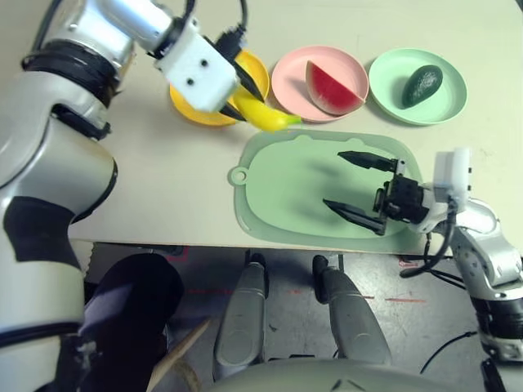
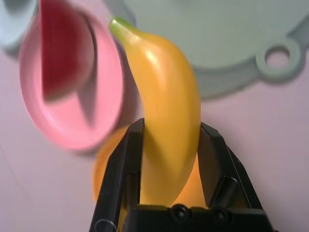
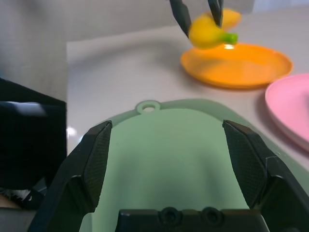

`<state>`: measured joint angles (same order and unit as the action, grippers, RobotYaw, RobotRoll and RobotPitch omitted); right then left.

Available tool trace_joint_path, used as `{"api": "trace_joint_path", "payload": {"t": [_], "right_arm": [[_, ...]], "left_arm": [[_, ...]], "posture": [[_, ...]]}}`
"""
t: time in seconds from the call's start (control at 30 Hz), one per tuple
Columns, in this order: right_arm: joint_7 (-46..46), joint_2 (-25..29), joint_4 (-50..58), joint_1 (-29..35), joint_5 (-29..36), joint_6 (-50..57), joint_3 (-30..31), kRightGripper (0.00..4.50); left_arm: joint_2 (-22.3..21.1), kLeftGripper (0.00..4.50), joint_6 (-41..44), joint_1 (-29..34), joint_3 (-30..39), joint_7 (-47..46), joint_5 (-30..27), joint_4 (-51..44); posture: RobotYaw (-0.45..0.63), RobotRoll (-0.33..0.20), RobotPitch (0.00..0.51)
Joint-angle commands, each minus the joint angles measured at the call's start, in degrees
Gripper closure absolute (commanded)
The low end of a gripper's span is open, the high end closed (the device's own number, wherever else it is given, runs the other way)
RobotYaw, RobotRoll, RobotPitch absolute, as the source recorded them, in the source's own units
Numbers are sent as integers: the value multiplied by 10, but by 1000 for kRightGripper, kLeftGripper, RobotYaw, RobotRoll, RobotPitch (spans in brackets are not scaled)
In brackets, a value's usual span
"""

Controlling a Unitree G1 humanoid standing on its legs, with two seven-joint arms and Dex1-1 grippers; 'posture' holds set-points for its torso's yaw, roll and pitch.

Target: Place the fruits into color-matched plates.

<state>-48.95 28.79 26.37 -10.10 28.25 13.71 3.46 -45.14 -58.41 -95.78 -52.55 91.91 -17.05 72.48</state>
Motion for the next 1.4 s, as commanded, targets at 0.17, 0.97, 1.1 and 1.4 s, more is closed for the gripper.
{"api": "trace_joint_path", "payload": {"t": [0.17, 0.97, 1.1, 1.4], "right_arm": [[180, -38, 128, 36, -32, 151, 36, 0], [275, -56, 181, 48, -44, 198, 33, 0], [274, -52, 179, 52, -47, 200, 36, 0], [268, -50, 171, 52, -42, 200, 36, 0]], "left_arm": [[-32, 2842, 8, 36, 106, -103, 174, 36], [36, 2842, 195, 115, 254, -428, 406, 59], [48, 2842, 200, 128, 277, -406, 411, 59], [58, 1850, 210, 147, 321, -383, 412, 57]], "posture": [[7, 0, 381], [-82, 0, 380], [-87, 0, 381], [-98, 0, 383]]}}
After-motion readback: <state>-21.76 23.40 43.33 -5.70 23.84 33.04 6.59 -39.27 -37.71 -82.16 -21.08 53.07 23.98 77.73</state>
